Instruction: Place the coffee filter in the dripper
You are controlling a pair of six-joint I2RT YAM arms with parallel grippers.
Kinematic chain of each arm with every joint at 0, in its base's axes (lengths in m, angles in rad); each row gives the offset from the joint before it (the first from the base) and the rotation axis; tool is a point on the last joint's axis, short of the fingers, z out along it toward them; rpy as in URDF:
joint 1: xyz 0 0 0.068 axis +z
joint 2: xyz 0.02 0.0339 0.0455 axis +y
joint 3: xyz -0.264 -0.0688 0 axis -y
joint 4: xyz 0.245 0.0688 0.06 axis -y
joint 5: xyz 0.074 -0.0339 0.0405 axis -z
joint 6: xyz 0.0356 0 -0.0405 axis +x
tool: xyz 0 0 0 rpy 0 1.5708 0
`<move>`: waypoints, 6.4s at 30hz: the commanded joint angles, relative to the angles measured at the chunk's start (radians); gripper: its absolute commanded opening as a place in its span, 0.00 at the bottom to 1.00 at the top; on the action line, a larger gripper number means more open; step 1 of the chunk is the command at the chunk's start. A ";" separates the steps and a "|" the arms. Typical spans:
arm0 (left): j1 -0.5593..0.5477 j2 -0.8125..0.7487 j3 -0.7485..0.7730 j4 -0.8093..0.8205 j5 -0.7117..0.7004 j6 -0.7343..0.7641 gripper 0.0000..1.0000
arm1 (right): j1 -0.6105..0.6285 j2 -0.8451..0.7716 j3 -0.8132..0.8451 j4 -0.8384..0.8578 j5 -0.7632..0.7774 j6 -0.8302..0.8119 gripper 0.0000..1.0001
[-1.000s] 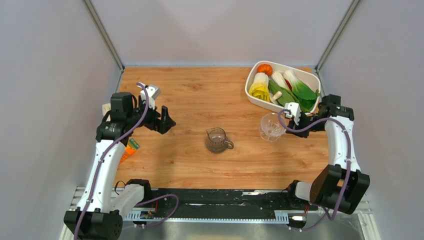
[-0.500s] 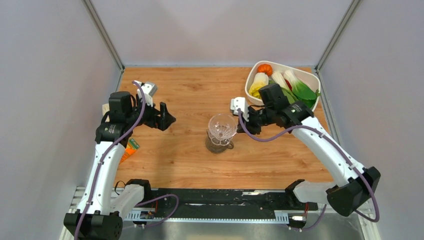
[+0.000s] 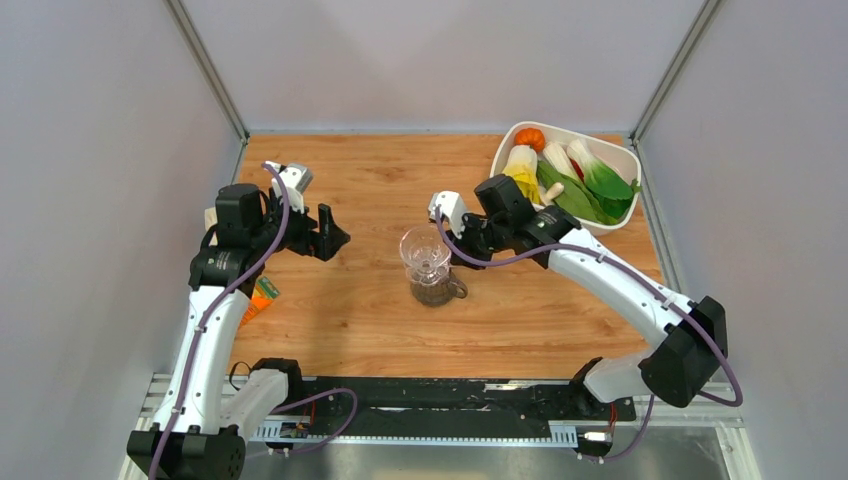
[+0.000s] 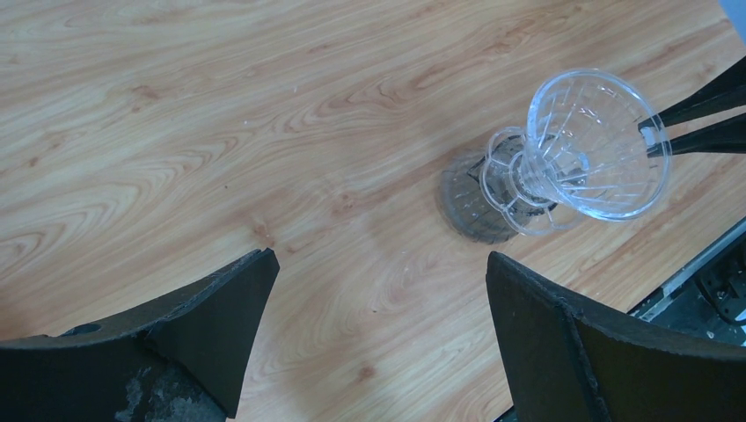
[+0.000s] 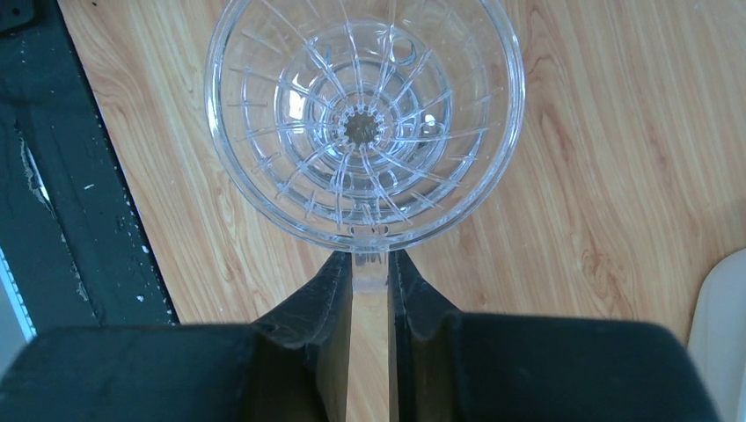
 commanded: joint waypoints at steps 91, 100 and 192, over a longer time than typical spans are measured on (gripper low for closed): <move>0.006 0.028 0.073 -0.089 -0.029 0.073 1.00 | 0.023 -0.201 -0.118 0.107 0.047 0.119 1.00; 0.013 0.061 0.185 -0.232 -0.093 0.138 1.00 | -0.136 -0.292 -0.179 0.045 -0.074 0.093 1.00; 0.535 0.598 0.439 -0.109 -0.678 0.001 0.29 | -0.335 0.149 0.121 -0.150 -0.133 0.102 1.00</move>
